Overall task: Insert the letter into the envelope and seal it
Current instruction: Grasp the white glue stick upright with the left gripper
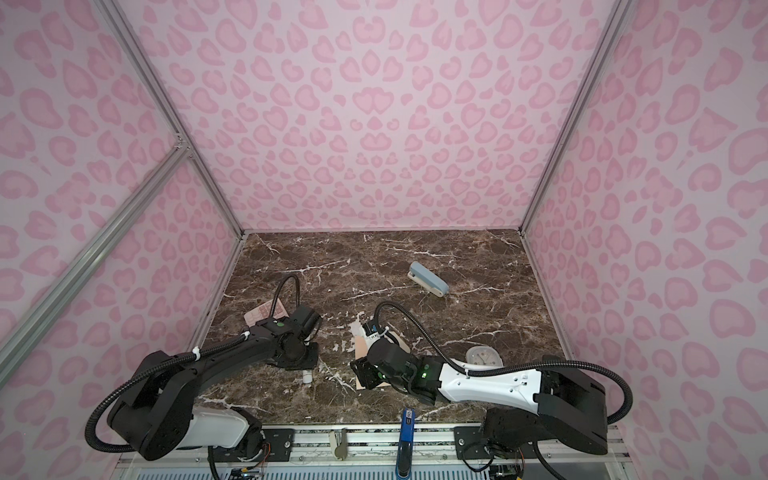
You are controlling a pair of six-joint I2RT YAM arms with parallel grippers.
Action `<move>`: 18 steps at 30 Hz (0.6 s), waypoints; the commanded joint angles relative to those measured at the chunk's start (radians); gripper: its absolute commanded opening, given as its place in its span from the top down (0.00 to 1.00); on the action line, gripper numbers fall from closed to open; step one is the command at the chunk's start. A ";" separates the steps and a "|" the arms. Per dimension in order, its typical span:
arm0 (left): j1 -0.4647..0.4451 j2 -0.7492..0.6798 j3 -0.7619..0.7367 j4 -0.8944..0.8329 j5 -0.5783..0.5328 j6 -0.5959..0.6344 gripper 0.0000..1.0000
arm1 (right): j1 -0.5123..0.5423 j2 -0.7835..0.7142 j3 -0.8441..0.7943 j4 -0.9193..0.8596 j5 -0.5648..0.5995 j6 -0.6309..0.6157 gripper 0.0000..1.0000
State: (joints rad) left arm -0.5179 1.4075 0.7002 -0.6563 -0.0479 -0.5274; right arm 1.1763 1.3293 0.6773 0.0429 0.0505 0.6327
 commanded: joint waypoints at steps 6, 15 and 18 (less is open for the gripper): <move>0.007 0.048 0.038 -0.032 0.036 0.046 0.74 | 0.001 0.001 -0.022 0.051 0.013 -0.002 0.43; 0.006 0.043 0.072 -0.071 0.084 0.080 0.72 | 0.001 -0.005 -0.029 0.050 0.029 -0.016 0.43; 0.006 0.055 0.083 -0.088 0.097 0.089 0.72 | -0.001 0.000 -0.027 0.052 0.029 -0.017 0.43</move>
State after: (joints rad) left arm -0.5125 1.4544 0.7689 -0.7059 0.0269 -0.4595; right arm 1.1759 1.3235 0.6559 0.0700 0.0605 0.6247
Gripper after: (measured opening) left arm 0.288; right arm 0.569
